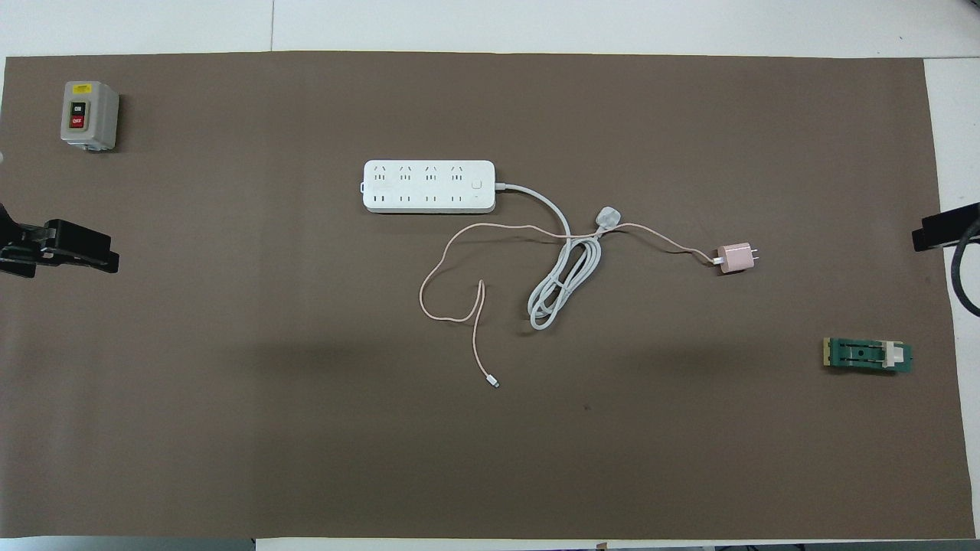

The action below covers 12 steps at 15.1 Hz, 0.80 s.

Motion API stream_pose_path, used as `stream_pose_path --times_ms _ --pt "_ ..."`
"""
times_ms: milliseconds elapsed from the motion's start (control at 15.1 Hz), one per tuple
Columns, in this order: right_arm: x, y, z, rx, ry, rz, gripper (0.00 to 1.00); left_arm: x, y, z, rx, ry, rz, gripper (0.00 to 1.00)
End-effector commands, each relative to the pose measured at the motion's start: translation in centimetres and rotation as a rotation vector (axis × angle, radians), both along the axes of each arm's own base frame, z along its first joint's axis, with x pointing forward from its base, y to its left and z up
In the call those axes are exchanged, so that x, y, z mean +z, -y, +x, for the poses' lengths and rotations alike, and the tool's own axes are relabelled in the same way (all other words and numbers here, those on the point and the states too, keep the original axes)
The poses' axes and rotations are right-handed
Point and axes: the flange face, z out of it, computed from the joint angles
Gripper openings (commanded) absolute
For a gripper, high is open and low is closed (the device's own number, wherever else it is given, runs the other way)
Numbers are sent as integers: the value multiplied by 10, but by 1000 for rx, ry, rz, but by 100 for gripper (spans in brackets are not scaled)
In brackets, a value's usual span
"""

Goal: Plug charger into power strip

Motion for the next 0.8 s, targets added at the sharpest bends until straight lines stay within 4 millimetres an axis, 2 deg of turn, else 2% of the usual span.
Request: stream_pose_path --times_ms 0,199,398,730 --pt "-1 2 -5 -18 -8 -8 100 0 1 -10 12 17 -1 100" --pt "-1 -5 -4 -9 -8 -10 100 0 2 -10 12 17 -1 100" --pt "1 4 -5 -25 -5 -9 100 0 2 -10 9 18 -1 100" --pt "0 1 -7 -24 -1 -4 100 0 2 -10 9 18 1 100"
